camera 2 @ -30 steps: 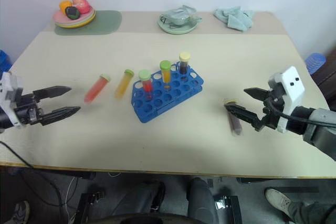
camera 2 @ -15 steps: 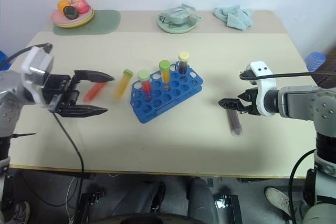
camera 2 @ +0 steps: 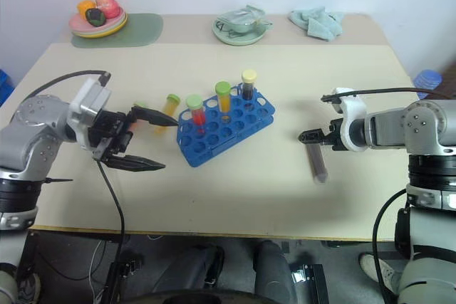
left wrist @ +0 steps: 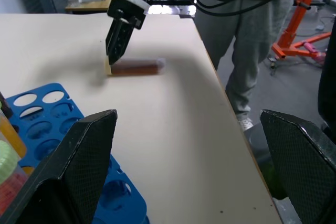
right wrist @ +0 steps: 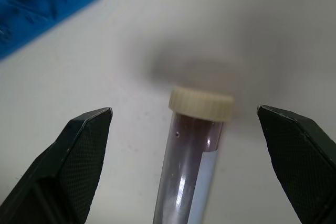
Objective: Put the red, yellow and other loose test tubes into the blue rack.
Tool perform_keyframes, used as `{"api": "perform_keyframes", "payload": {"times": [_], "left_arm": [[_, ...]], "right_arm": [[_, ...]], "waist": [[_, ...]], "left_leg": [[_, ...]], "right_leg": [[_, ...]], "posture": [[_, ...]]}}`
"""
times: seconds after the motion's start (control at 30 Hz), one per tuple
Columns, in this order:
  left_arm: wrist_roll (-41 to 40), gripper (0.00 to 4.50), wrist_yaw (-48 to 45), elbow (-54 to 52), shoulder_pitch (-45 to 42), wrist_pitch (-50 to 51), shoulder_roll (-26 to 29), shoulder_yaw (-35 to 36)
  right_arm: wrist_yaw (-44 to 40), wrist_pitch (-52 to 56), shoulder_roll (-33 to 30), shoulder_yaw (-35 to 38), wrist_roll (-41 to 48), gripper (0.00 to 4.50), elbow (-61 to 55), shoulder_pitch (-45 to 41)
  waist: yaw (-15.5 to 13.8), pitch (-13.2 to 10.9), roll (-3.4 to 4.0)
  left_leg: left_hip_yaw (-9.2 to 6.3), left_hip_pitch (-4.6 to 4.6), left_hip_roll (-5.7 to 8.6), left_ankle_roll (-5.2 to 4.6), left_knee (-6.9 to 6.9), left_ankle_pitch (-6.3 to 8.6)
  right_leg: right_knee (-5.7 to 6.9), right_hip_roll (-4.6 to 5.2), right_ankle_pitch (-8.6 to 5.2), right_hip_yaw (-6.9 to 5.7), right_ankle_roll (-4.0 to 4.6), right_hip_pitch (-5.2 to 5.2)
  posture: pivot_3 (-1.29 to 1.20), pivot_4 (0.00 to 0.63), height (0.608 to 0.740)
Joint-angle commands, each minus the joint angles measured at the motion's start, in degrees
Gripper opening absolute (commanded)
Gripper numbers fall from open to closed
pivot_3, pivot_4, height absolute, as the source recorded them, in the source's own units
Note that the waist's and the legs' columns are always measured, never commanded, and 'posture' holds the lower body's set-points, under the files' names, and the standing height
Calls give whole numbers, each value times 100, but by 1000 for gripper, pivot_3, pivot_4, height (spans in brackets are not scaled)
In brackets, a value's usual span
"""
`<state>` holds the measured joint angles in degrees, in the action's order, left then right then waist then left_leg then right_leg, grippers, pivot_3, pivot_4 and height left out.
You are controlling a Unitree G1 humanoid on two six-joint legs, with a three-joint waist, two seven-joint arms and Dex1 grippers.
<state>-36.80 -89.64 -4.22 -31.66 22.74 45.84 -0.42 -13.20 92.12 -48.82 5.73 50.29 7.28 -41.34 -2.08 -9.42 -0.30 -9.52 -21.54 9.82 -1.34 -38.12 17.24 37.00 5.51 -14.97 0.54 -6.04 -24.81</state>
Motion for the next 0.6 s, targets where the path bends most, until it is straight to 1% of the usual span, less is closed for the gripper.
{"api": "perform_keyframes", "payload": {"times": [0.03, 0.2, 0.4, 0.47, 0.53, 0.6], "left_arm": [[-31, 4449, -95, -144, -144, -14, 7, -12], [-31, 4449, -195, -172, -146, 59, 41, -97], [-63, 4449, -186, -284, -80, 86, 8, -107], [-59, 4500, -175, -297, -47, 90, 8, -97], [-35, 4500, -168, -298, -24, 69, 7, -95], [-60, 4500, -149, -329, 12, 88, 6, -74]], "right_arm": [[-21, 38, -81, -134, 113, 4500, 85, -179], [-79, 38, -36, -379, 97, 4500, 192, -160], [-145, 38, 20, -603, -206, 4500, 159, -10], [-158, 38, 61, -640, -326, 3956, 108, 43], [-188, 38, 105, -663, -437, 3258, 103, 70], [-217, 38, 132, -703, -594, 2235, 51, 108]], "waist": [[-3, 0, 0], [-1, 0, 0], [3, 3, -5], [0, 4, -6], [-1, 4, -6], [-1, 4, -6]], "left_leg": [[0, 0, 0, 0, 0, 0], [0, 0, 0, 0, 0, 0], [0, 4, 0, 0, -1, 0], [0, 4, 0, 0, -6, 0], [0, 6, 0, 0, -7, 0], [-1, 6, -1, 0, -6, 0]], "right_leg": [[0, 0, 0, 0, 0, 0], [0, 0, 0, 0, 0, 0], [2, -1, 0, 0, 0, 2], [1, -1, 0, 0, 0, 6], [2, -1, 1, 0, 0, 7], [2, -3, 1, 0, 0, 7]], "posture": [[0, 150, 740], [0, 150, 740], [0, 150, 740], [0, 150, 740], [0, 150, 740], [0, 150, 740]]}}
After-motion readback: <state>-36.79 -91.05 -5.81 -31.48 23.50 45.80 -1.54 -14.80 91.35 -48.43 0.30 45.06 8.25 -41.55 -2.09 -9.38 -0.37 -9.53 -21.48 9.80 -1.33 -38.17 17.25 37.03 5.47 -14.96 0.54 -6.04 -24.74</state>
